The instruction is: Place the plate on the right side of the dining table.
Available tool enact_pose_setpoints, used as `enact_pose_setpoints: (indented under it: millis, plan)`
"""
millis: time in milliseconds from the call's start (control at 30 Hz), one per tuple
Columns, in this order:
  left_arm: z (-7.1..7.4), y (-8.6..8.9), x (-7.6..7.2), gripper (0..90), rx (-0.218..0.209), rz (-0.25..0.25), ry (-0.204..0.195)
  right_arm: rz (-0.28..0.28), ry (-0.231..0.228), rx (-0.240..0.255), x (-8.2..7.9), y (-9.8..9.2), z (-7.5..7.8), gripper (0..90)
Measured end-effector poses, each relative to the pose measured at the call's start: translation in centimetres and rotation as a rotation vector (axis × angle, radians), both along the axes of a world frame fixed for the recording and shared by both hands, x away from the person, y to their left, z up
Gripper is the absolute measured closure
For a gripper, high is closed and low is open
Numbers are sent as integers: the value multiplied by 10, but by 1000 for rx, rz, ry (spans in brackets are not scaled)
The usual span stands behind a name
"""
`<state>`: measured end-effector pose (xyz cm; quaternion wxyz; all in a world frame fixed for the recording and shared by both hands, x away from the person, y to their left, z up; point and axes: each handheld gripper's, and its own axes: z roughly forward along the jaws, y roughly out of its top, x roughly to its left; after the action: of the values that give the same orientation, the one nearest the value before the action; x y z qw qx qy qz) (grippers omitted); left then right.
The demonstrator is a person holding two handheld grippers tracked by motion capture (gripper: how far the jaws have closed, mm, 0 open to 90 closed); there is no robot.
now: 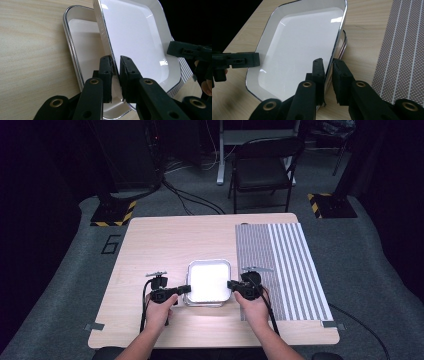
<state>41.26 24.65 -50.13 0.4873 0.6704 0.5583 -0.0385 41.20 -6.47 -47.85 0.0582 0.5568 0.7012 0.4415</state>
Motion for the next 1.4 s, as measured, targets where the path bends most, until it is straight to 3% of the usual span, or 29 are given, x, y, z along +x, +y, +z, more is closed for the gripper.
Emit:
enact_pose_setpoints:
  millis: [833,1400]
  plan:
    - [4,-9,1,797,2,-15,-15,-4,-11,24,-1,-11,5,800]
    - [11,-31,9,800,47,-41,-16,1,9,24,0,-33,2,796]
